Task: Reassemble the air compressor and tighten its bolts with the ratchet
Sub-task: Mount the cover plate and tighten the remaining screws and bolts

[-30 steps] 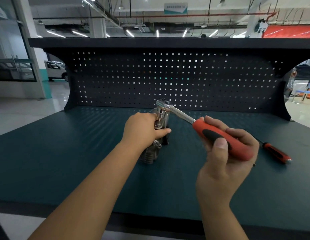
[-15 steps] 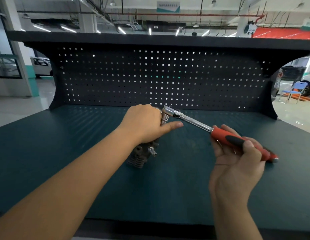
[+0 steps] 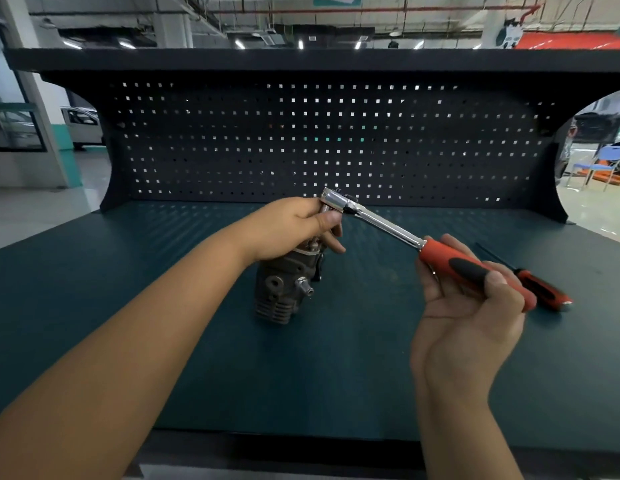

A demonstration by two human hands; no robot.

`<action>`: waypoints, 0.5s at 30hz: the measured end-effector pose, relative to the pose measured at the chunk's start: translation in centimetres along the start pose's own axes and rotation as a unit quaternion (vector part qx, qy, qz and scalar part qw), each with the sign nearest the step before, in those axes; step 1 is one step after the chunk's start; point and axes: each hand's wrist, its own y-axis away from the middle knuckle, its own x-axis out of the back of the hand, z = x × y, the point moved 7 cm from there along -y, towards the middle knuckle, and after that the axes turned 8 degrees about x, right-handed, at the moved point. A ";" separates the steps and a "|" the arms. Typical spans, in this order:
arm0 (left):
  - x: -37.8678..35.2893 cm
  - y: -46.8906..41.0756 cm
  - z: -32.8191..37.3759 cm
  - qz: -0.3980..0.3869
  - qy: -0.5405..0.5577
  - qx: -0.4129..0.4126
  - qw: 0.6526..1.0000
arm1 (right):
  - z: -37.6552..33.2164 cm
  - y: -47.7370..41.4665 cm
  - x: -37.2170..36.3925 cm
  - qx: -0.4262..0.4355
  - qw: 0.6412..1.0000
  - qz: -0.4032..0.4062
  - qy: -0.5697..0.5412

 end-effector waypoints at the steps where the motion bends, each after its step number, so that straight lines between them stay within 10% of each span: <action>1: 0.0 0.1 0.2 -0.010 0.016 -0.006 1.000 | -0.1 -0.2 -0.1 0.016 1.000 0.005 -0.008; 15: -0.2 0.5 0.9 -0.081 0.088 -0.049 0.992 | 10.5 -7.5 -3.1 -0.312 0.943 0.019 -0.119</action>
